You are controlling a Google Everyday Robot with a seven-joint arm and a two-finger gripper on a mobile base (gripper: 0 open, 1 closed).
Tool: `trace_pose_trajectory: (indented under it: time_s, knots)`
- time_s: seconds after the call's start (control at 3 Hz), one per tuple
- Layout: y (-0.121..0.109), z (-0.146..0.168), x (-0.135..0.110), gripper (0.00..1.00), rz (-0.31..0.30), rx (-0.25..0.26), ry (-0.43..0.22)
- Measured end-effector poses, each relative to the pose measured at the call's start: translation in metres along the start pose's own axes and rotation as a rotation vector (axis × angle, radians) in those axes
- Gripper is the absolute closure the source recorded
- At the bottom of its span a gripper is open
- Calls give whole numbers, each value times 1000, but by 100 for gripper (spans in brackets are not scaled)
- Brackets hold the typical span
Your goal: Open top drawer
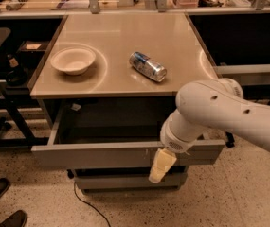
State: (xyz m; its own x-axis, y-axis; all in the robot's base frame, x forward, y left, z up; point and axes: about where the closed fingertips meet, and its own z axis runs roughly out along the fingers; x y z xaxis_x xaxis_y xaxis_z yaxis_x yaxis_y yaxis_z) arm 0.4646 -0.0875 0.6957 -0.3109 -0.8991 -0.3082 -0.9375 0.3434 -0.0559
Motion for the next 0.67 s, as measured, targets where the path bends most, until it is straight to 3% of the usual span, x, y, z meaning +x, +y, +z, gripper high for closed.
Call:
trace_pose_trajectory:
  time_s: [0.33,0.67]
  knots:
    - [-2,26,-10,0,-26,-27,19]
    - [4,46,2,0,-24,-62,60]
